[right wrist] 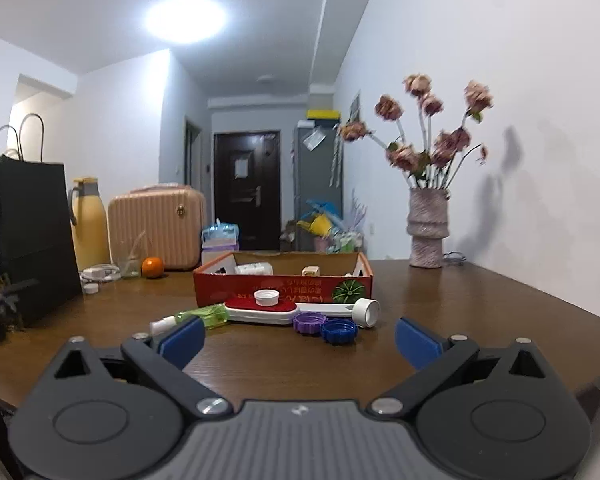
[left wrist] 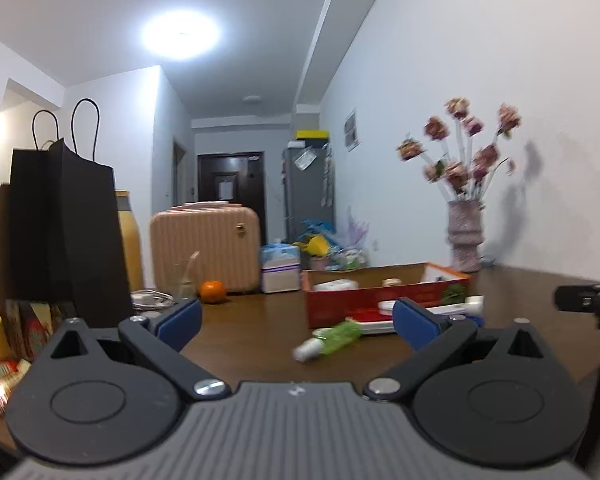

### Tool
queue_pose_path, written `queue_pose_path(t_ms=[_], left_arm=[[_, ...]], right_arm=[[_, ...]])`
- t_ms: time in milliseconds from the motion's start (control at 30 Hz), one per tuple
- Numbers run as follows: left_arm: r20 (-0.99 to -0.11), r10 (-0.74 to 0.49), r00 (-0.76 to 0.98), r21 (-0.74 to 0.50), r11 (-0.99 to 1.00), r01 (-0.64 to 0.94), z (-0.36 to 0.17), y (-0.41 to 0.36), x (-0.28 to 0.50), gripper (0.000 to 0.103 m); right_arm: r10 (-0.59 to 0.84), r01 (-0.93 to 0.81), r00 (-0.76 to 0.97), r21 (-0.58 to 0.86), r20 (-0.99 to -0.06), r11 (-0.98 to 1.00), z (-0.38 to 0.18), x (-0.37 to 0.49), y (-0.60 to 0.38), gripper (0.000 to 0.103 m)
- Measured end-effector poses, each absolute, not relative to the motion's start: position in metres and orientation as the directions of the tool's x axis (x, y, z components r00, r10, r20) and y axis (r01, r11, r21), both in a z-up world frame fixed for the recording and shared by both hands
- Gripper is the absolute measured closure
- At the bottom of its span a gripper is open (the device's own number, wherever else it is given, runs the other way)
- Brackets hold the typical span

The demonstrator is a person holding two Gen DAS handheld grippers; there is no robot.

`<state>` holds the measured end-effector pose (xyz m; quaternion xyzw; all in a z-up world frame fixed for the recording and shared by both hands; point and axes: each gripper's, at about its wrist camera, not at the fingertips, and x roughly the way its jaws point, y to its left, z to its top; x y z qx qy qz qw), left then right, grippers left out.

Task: Organize rigid objects
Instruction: 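Withdraw both grippers from the box back over the table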

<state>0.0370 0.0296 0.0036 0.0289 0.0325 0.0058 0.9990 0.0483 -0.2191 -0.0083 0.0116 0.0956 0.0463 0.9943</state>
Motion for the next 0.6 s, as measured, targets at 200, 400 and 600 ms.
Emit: queue_pose_path(t_ms=[200,400,600], left_arm=[[-0.088,-0.05,0.995,0.046,0.997,0.055,0.001,0.019,0.019,0.0],[-0.117,-0.058,0.991,0.037,0.997,0.063,0.0,0.017,0.017,0.0],[-0.108,-0.078,0.991,0.054,0.995,0.084,-0.001,0.015,0.018,0.0]], right_arm=[[0.141,-0.139,0.977,0.024,-0.163,0.99,-0.01,0.012,-0.201,0.0],[0.136,-0.137,0.976,0.011,-0.17,0.991,-0.01,0.011,-0.195,0.0],[0.115,-0.115,0.981,0.009,-0.155,0.993,-0.009,0.008,-0.198,0.0]])
